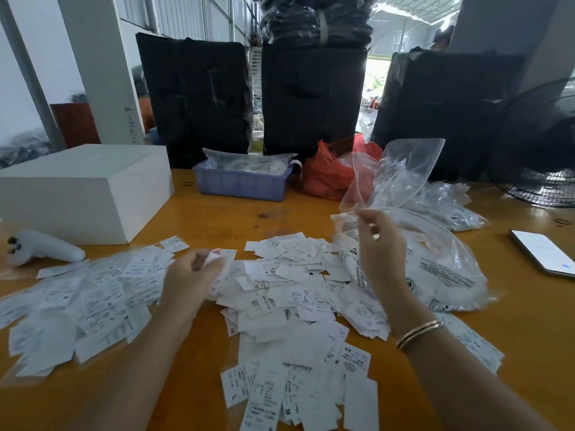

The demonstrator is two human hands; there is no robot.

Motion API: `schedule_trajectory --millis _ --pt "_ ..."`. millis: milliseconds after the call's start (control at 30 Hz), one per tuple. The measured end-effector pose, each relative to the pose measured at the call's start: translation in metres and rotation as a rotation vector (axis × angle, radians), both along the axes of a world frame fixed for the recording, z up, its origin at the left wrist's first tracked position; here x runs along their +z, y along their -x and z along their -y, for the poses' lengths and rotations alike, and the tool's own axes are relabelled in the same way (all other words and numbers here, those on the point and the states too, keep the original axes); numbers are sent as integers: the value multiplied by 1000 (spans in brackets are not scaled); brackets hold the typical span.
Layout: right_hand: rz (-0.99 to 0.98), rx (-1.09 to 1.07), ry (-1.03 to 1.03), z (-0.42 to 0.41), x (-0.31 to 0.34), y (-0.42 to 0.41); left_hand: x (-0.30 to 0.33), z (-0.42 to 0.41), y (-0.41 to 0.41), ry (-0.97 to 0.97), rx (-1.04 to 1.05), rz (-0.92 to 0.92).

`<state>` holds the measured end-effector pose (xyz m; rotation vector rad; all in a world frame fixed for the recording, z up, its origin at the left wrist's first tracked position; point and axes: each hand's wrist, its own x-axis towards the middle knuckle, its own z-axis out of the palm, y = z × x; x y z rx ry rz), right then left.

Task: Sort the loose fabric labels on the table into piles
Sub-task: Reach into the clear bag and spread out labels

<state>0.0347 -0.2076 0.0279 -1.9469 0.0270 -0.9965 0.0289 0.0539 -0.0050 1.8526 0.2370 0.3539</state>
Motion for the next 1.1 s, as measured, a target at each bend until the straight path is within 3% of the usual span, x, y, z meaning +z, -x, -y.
schedule_trajectory --millis 167,267,367,467,600,767,900,1000,1100 --pt "-380 -250 155 76 0 -30 -11 -27 -10 -170 136 -33" --pt "-734 -268 418 102 -14 -36 -16 -29 -11 -488 216 -88" --pt "-906 -288 572 102 -20 -36 -16 -27 -8 -766 317 -67" --pt "-861 -315 575 93 -18 -35 -13 -19 -7 -837 323 -11" --pt "-723 -330 438 86 -22 -31 -14 -4 -4 -829 175 137" --pt "-663 -364 442 88 -21 -29 -16 7 -1 -842 16 323" --pt "-443 -414 458 87 -16 -26 -15 13 3 -802 -75 379" --pt "-250 -264 305 65 -6 -19 -13 19 6 -710 -144 403" --pt "-189 68 176 24 0 -5 -8 26 12 -516 -255 383"
